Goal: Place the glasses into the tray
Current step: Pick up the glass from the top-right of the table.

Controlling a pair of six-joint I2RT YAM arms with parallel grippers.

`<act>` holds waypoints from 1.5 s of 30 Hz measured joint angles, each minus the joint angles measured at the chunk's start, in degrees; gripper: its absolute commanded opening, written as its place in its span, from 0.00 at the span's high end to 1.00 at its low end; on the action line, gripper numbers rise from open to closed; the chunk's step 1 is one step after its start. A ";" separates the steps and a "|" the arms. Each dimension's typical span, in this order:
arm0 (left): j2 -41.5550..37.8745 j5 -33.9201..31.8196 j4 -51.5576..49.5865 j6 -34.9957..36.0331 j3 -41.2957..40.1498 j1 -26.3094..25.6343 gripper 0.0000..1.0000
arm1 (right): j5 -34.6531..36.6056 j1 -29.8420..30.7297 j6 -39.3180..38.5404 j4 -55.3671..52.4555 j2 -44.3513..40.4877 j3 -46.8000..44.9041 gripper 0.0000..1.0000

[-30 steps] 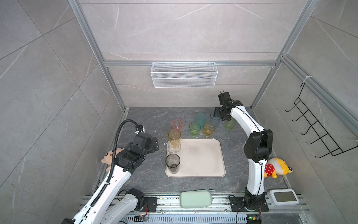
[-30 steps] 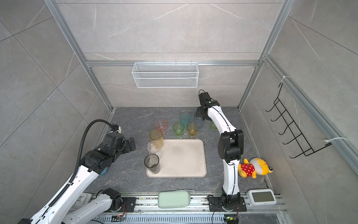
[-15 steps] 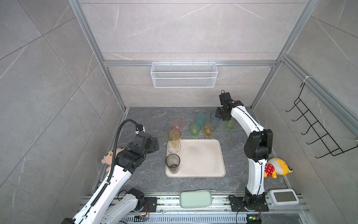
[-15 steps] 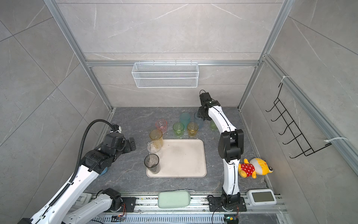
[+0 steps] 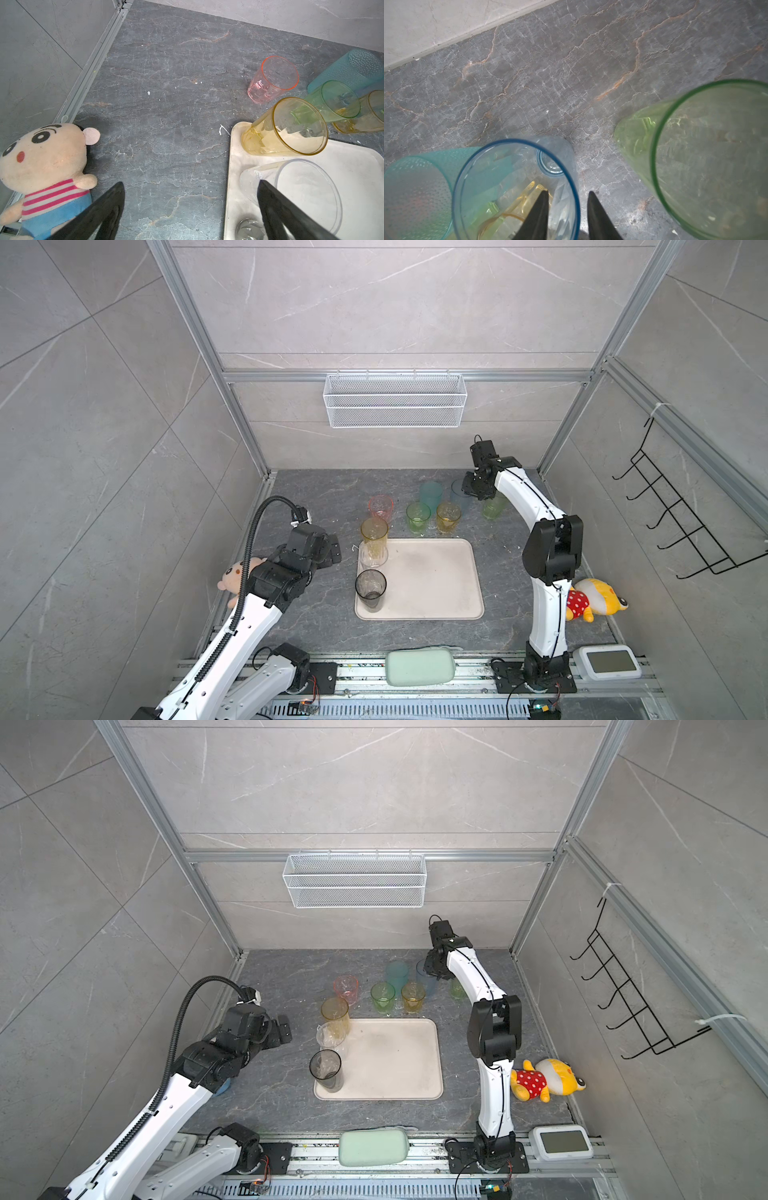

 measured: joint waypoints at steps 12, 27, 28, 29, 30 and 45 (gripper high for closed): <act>0.00 0.20 0.11 0.00 -0.20 0.00 0.01 | -0.85 -0.42 -0.04 0.66 0.44 -0.66 0.84; 0.00 0.20 0.15 0.02 -0.20 0.00 0.01 | 0.37 -0.59 -0.96 -0.07 -0.85 -0.96 1.00; 0.00 0.20 0.15 0.00 -0.20 0.00 0.01 | 0.72 -0.59 -1.36 -0.39 -1.62 -0.98 1.00; 0.00 0.20 0.17 0.00 -0.20 0.00 0.01 | 0.96 -0.59 -1.62 -0.61 -2.43 -0.96 1.00; 0.00 0.20 0.17 0.00 -0.20 0.00 0.01 | 1.22 -0.59 -1.81 -0.87 -3.43 -0.96 1.00; 0.00 0.22 0.31 0.02 -0.20 0.00 0.01 | 2.69 1.07 -5.57 -8.70 -19.80 -0.28 1.00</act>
